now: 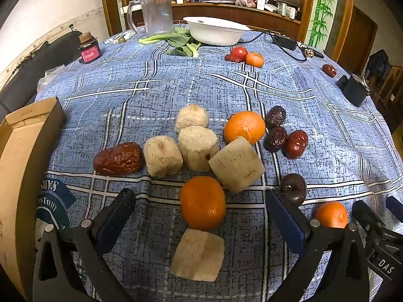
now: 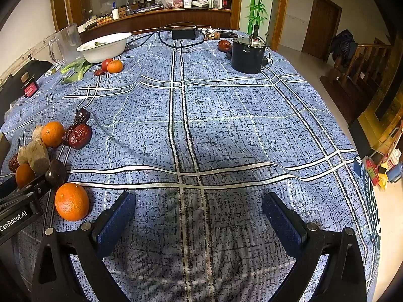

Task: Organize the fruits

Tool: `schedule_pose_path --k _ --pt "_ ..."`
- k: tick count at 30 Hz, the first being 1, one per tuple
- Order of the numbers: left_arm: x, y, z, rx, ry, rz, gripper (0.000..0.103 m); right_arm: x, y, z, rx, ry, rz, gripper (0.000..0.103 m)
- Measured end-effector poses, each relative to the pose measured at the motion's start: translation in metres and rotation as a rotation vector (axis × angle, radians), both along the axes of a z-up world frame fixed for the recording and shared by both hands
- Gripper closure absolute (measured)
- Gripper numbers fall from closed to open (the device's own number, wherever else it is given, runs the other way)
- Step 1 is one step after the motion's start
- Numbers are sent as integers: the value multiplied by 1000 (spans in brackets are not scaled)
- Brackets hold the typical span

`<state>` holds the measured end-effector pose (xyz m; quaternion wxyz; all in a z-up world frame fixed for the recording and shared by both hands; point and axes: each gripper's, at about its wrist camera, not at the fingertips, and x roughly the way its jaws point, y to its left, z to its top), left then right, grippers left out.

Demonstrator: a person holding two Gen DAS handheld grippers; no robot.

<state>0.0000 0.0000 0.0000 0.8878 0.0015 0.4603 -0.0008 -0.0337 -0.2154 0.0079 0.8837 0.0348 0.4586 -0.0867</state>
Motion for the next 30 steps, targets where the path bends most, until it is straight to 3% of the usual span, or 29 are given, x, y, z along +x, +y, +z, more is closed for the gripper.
schedule_pose_path --k 30 --pt "1 2 2 -2 0 3 0 0 0 0 0 0 0 1"
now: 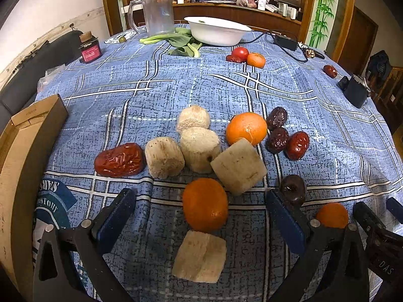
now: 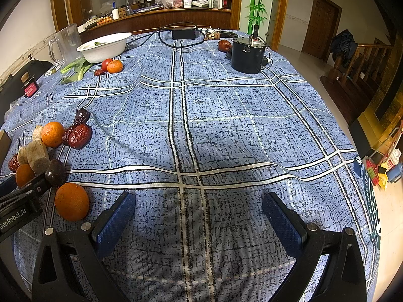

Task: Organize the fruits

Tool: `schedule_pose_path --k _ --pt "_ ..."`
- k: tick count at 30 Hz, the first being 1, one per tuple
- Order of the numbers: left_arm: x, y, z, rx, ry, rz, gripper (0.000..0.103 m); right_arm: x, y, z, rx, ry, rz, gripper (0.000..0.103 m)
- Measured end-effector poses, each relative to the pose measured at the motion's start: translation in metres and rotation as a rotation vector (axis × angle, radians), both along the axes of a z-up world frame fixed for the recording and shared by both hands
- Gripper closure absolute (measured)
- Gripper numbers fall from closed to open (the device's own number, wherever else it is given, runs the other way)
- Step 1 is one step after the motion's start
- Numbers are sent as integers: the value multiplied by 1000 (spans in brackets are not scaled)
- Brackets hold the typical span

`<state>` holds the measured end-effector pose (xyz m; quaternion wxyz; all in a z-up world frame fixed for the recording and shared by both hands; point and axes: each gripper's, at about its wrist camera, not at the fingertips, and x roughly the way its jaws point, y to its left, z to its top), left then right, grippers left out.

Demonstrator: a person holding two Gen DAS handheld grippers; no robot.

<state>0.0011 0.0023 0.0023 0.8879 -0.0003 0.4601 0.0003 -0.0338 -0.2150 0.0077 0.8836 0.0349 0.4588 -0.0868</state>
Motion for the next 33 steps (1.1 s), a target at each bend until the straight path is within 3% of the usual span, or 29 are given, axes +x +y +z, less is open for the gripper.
schedule_pose_path --k 33 --pt "-1 0 -2 3 9 12 0 0 1 0 0 0 0 1"
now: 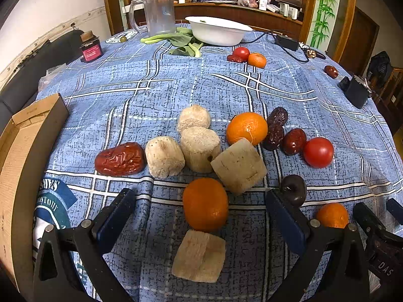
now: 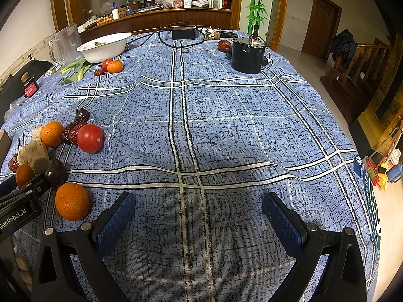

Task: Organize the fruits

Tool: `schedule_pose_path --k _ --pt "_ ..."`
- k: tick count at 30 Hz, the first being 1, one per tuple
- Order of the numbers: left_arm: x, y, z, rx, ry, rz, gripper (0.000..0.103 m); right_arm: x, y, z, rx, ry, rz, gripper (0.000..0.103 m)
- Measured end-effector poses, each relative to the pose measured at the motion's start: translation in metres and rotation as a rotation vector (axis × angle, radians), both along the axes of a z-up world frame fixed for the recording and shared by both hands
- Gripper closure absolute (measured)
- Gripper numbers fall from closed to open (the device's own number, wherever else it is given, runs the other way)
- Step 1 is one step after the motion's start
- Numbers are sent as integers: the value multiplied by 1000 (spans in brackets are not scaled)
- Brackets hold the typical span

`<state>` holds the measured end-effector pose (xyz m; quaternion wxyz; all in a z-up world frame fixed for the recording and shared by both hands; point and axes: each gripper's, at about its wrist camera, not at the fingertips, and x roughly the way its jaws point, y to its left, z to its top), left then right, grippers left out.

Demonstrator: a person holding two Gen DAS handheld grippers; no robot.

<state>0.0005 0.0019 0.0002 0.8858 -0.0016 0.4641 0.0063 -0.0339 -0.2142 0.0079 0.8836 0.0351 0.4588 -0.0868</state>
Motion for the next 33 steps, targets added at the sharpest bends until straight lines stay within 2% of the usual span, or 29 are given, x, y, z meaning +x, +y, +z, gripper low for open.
schedule_pose_path --k 6,9,12,14,18,21,23,25,29,33 --pt "2 -1 1 -1 59 -3 0 0 0 0 0 0 0 1" --pt "3 1 2 -8 125 -26 0 -1 1 0 -4 12 5 1" --pt "-6 9 9 -66 159 -14 9 3 -2 0 5 33 15 1" --pt "-16 20 20 -108 163 14 12 10 0 1 9 46 34 1" --pt "-43 41 50 -122 104 62 12 12 -1 1 22 83 43 1" --pt "-63 51 72 -114 57 85 12 0 -2 7 63 96 16 10" --pt "-74 54 86 -109 33 84 15 -9 1 15 92 82 16 12" --pt "-84 54 98 -74 4 72 20 -18 6 22 109 58 18 12" --pt "-99 53 121 -15 -73 67 20 -33 27 39 113 15 62 12" --pt "-109 57 134 16 -107 74 20 -40 45 48 112 -2 106 12"
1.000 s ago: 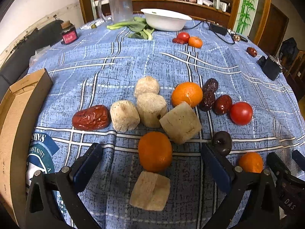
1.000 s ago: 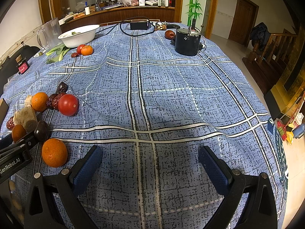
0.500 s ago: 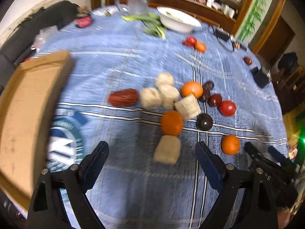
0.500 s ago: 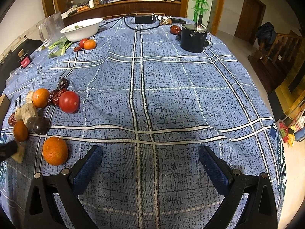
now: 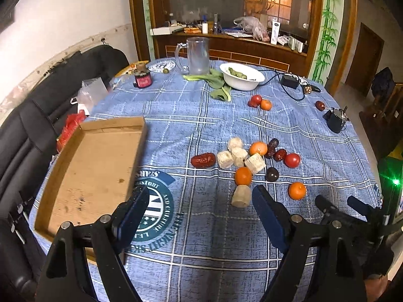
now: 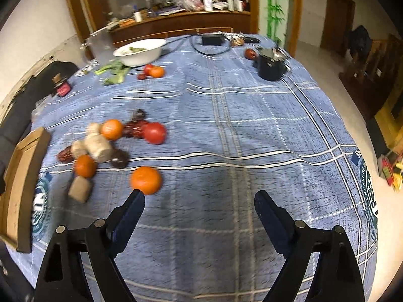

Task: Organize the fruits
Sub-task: 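Grasp the pale square cake with the left tool while the right tool grasps an orange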

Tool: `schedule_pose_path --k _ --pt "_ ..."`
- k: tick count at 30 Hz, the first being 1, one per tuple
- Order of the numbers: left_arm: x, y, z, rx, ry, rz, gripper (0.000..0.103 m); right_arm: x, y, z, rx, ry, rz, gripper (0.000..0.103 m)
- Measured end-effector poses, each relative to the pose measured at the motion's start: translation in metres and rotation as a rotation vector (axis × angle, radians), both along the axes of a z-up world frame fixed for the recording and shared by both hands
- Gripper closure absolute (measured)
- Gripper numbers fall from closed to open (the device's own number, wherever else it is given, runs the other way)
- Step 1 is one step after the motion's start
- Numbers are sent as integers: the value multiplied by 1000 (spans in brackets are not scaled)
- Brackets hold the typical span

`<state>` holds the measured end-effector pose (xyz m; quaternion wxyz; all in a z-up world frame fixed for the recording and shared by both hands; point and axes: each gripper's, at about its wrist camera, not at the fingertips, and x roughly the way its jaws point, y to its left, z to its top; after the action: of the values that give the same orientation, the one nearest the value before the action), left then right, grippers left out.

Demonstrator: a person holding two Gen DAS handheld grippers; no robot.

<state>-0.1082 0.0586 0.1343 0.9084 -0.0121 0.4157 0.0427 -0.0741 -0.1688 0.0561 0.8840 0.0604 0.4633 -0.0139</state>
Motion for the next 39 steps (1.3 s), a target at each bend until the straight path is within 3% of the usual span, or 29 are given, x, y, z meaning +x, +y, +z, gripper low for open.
schedule_pose_path --k 9,18,24,28,32,39 --pt "-8 9 5 19 -6 2 20 -9 22 6 -4 -1 42 12" --pt "-1 20 -12 -4 47 -1 20 -8 32 -3 -7 29 46 12" --pt "11 51 -33 -49 105 57 20 -4 25 -6 -27 26 28 12" --pt "17 62 -49 -90 145 55 20 2 18 -5 -23 23 21 20" --pt "24 58 -61 -154 183 -7 20 11 18 -5 3 28 41 27" --pt "40 37 -76 -273 237 -159 49 31 30 -12 28 51 91 30"
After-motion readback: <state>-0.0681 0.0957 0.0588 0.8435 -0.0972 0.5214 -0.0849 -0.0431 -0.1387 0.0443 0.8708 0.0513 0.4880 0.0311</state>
